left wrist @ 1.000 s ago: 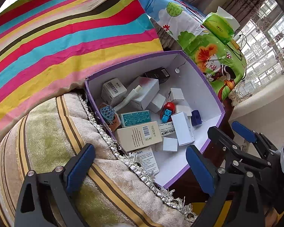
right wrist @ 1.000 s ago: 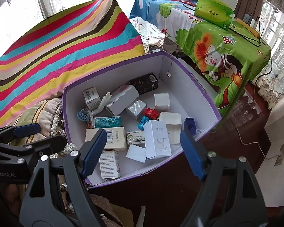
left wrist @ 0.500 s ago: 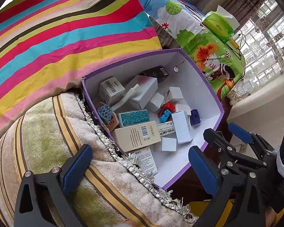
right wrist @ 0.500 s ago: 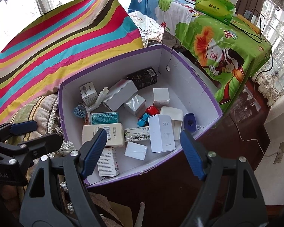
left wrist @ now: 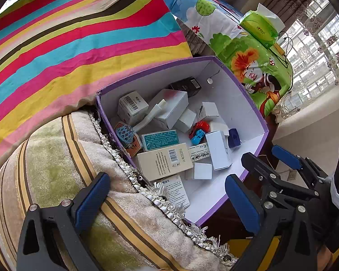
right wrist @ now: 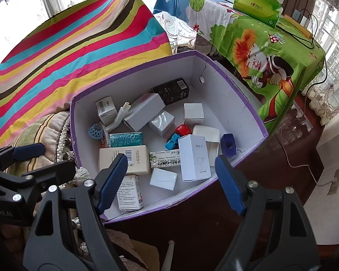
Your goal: Organize rigid objects
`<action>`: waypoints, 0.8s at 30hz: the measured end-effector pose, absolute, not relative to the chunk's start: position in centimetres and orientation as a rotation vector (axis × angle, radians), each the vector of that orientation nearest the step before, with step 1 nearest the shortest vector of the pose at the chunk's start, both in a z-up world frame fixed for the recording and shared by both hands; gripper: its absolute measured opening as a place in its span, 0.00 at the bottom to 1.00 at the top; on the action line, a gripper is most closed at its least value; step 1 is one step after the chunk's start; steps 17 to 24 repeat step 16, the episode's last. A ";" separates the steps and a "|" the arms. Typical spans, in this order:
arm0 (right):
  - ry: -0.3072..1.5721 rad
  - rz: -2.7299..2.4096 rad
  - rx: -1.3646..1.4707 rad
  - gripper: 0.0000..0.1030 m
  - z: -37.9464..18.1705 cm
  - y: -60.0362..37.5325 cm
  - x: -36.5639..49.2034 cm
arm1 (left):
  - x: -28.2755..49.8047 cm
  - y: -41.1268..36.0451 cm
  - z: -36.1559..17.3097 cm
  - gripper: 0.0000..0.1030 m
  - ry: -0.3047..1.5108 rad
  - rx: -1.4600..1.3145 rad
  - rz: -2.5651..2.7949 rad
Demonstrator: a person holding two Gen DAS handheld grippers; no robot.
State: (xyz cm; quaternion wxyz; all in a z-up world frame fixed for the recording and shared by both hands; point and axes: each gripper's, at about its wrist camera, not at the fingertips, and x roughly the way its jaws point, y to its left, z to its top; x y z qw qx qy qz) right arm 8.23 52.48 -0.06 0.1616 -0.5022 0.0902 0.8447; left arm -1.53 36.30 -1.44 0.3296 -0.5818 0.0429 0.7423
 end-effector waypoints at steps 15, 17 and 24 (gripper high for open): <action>0.280 2.410 -1.440 0.79 -0.4 52.8 8.3 | -1.6 36.7 -1.5 1.00 0.118 -1.473 1.945; 0.287 2.408 -1.439 0.79 -0.4 52.8 8.4 | -1.5 36.9 -1.4 1.00 0.120 -1.461 1.935; 0.287 2.408 -1.439 0.79 -0.4 52.8 8.4 | -1.5 36.9 -1.4 1.00 0.120 -1.461 1.935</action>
